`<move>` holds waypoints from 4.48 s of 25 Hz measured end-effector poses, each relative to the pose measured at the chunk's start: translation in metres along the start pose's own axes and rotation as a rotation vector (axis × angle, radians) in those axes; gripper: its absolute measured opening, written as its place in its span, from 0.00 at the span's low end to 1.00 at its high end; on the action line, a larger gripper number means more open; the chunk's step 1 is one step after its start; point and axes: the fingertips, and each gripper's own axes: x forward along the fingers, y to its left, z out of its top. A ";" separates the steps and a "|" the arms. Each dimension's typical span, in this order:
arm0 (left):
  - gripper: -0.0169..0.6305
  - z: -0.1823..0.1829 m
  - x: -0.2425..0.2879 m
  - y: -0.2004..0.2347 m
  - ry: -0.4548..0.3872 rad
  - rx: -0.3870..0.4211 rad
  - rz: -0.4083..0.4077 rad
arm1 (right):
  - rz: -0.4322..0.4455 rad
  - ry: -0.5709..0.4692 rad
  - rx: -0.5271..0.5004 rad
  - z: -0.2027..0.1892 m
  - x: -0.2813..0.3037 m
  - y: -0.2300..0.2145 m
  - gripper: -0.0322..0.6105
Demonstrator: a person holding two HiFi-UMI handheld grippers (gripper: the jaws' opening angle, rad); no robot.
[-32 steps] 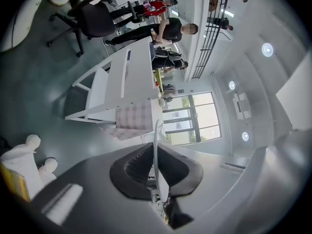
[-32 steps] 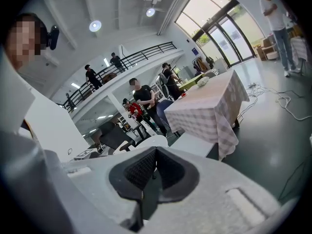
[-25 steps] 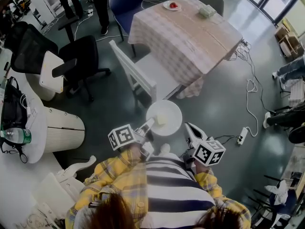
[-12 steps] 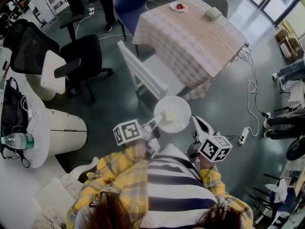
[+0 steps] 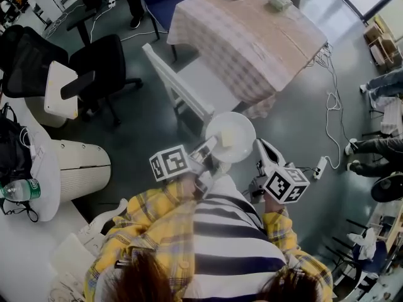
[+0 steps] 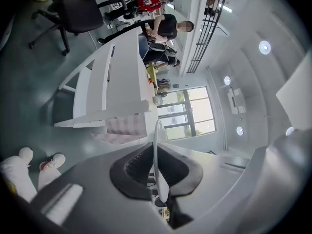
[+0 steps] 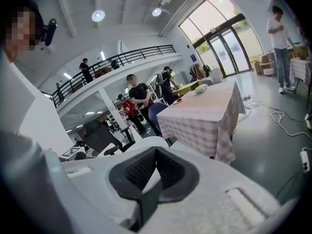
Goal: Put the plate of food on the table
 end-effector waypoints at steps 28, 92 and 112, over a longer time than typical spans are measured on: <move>0.03 0.055 0.171 -0.025 -0.234 -0.030 0.033 | 0.138 0.095 -0.076 0.105 0.074 -0.127 0.05; 0.04 0.300 0.524 -0.001 -0.302 -0.091 0.120 | 0.186 0.252 -0.103 0.310 0.375 -0.288 0.05; 0.04 0.329 0.609 0.009 -0.311 -0.096 0.170 | 0.145 0.236 -0.068 0.342 0.398 -0.350 0.05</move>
